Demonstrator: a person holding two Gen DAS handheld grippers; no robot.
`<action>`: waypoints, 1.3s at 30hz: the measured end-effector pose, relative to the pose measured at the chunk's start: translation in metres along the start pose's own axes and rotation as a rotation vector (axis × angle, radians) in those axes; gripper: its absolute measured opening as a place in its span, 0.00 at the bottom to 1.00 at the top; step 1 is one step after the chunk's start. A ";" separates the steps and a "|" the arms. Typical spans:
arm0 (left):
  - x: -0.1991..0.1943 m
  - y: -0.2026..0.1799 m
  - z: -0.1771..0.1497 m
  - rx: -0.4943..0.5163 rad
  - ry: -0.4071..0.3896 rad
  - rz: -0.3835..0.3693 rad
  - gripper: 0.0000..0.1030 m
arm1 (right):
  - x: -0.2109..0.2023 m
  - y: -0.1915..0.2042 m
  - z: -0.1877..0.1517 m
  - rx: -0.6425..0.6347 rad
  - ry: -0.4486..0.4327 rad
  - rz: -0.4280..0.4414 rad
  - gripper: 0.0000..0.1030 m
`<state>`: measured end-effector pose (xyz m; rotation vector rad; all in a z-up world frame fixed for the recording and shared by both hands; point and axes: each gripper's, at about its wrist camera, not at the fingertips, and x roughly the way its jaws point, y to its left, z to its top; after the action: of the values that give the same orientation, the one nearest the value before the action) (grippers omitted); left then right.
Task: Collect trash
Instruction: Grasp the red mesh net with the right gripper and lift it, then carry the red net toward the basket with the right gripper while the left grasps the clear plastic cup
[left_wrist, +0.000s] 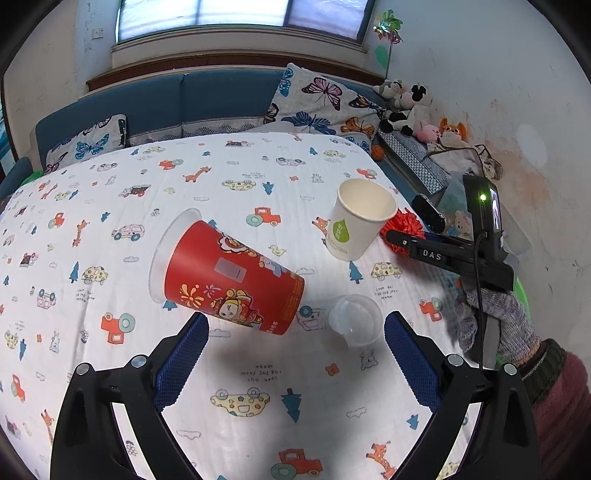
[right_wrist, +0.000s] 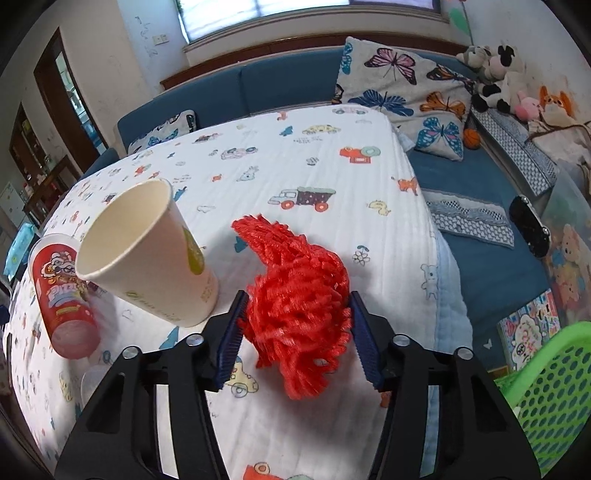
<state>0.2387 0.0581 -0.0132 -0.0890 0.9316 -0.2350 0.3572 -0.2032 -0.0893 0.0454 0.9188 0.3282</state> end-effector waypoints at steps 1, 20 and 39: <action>0.001 -0.001 -0.001 0.002 0.003 -0.001 0.90 | -0.001 0.000 0.000 -0.002 -0.003 0.001 0.48; 0.046 -0.054 -0.029 0.166 0.055 -0.017 0.90 | -0.097 0.005 -0.031 -0.011 -0.103 0.043 0.42; 0.091 -0.064 -0.022 0.196 0.074 0.066 0.79 | -0.153 -0.008 -0.074 0.041 -0.159 0.059 0.42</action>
<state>0.2630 -0.0255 -0.0858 0.1322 0.9784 -0.2684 0.2149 -0.2638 -0.0177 0.1345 0.7672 0.3558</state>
